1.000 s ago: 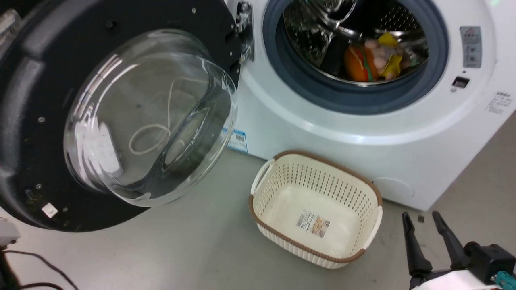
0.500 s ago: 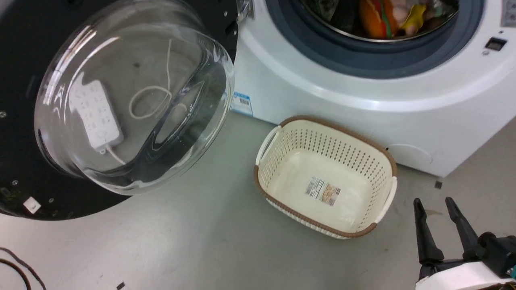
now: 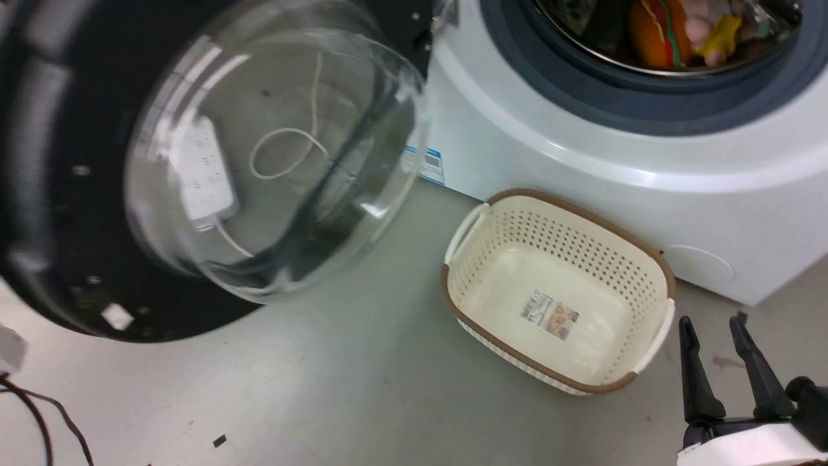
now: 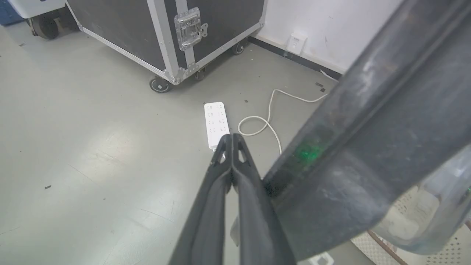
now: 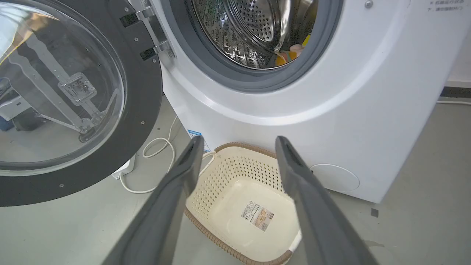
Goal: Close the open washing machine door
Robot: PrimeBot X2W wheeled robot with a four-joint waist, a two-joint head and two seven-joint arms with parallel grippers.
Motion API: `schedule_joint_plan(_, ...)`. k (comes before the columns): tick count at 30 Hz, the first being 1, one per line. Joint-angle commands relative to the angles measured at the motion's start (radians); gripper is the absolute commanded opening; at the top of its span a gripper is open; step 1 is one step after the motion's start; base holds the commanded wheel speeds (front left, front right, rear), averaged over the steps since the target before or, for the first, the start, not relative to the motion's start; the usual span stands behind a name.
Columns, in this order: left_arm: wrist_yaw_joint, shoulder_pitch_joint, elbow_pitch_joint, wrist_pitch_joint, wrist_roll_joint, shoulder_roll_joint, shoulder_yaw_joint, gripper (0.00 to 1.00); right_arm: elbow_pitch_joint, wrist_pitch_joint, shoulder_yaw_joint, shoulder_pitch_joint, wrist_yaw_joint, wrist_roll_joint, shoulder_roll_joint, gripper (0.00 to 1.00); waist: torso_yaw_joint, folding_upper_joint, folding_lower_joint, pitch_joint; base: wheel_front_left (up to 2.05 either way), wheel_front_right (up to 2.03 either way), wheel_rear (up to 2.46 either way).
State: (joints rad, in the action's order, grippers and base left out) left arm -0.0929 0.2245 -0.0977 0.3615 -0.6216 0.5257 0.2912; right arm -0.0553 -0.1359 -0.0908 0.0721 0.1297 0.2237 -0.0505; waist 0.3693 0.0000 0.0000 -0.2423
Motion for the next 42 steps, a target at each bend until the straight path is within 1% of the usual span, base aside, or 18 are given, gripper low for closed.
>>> schedule_joint_plan(1, -0.017, -0.019, 0.024, 0.021, -0.043, 0.019, -0.034, 0.00, 0.007, -0.012, -0.004, -0.002, 0.001, 0.011, 0.000, 1.00, 0.019, 0.0000, 0.0000, 0.017, 0.00, 0.00, 0.00)
schedule_joint_plan(5, -0.021, -0.069, 0.094, 0.053, -0.160, 0.101, -0.121, 0.00, 0.031, -0.033, -0.011, 0.004, 0.001, 0.032, 0.000, 1.00, 0.047, 0.0000, 0.0000, 0.044, 0.00, 0.00, 0.00)
schedule_joint_plan(10, -0.027, -0.111, 0.196, 0.041, -0.249, 0.184, -0.233, 0.00, 0.071, -0.068, -0.064, 0.008, 0.001, 0.066, 0.000, 1.00, 0.078, 0.0000, 0.0000, 0.081, 0.00, 0.00, 0.00)
schedule_joint_plan(16, -0.034, -0.123, 0.313, 0.016, -0.313, 0.251, -0.383, 0.00, 0.116, -0.102, -0.148, 0.006, 0.001, 0.088, 0.000, 1.00, 0.098, 0.0000, 0.0000, 0.121, 0.00, 0.00, 0.00)
schedule_joint_plan(20, -0.038, -0.111, 0.377, 0.006, -0.345, 0.277, -0.495, 0.00, 0.137, -0.119, -0.184, 0.006, 0.001, 0.104, 0.000, 1.00, 0.096, 0.0000, 0.0000, 0.138, 0.00, 0.00, 0.00)
schedule_joint_plan(25, -0.038, -0.070, 0.443, -0.009, -0.331, 0.244, -0.643, 0.00, 0.158, -0.124, -0.192, 0.002, 0.001, 0.116, 0.000, 1.00, 0.054, 0.0000, 0.0000, 0.148, 0.00, 0.00, 0.00)
schedule_joint_plan(26, -0.038, -0.070, 0.443, -0.009, -0.331, 0.244, -0.643, 0.00, 0.158, -0.124, -0.192, 0.002, 0.001, 0.116, 0.000, 1.00, 0.054, 0.0000, 0.0000, 0.148, 0.00, 0.00, 0.00)
schedule_joint_plan(27, -0.038, -0.045, 0.458, -0.013, -0.325, 0.217, -0.705, 0.00, 0.169, -0.124, -0.191, -0.001, 0.001, 0.122, 0.000, 1.00, 0.033, 0.0000, 0.0000, 0.150, 0.00, 0.00, 0.00)
schedule_joint_plan(28, -0.038, -0.045, 0.458, -0.013, -0.325, 0.217, -0.705, 0.00, 0.169, -0.124, -0.191, -0.001, 0.001, 0.122, 0.000, 1.00, 0.033, 0.0000, 0.0000, 0.150, 0.00, 0.00, 0.00)
schedule_joint_plan(29, -0.038, -0.030, 0.461, -0.017, -0.322, 0.202, -0.735, 0.00, 0.173, -0.125, -0.190, -0.002, 0.001, 0.125, 0.000, 1.00, 0.021, 0.0000, 0.0000, 0.150, 0.00, 0.00, 0.00)
schedule_joint_plan(30, -0.038, 0.003, 0.456, -0.022, -0.312, 0.169, -0.792, 0.00, 0.178, -0.125, -0.187, -0.007, 0.001, 0.129, 0.000, 1.00, -0.004, 0.0000, 0.0000, 0.148, 0.00, 0.00, 0.00)
schedule_joint_plan(31, -0.038, 0.003, 0.456, -0.022, -0.312, 0.169, -0.792, 0.00, 0.178, -0.125, -0.187, -0.007, 0.001, 0.129, 0.000, 1.00, -0.004, 0.0000, 0.0000, 0.148, 0.00, 0.00, 0.00)
schedule_joint_plan(35, -0.038, 0.074, 0.412, -0.044, -0.299, 0.091, -0.885, 0.00, 0.174, -0.126, -0.185, -0.016, 0.001, 0.134, 0.000, 1.00, -0.059, 0.0000, 0.0000, 0.142, 0.00, 0.00, 0.00)
schedule_joint_plan(38, -0.038, 0.127, 0.354, -0.077, -0.287, 0.032, -0.933, 0.00, 0.173, -0.126, -0.171, -0.022, 0.001, 0.135, 0.000, 1.00, -0.105, 0.0000, 0.0000, 0.136, 0.00, 0.00, 0.00)
schedule_joint_plan(42, -0.038, 0.196, 0.267, -0.126, -0.281, -0.030, -0.980, 0.00, 0.173, -0.126, -0.138, -0.035, 0.001, 0.138, 0.000, 1.00, -0.172, 0.0000, 0.0000, 0.128, 0.00, 0.00, 0.00)
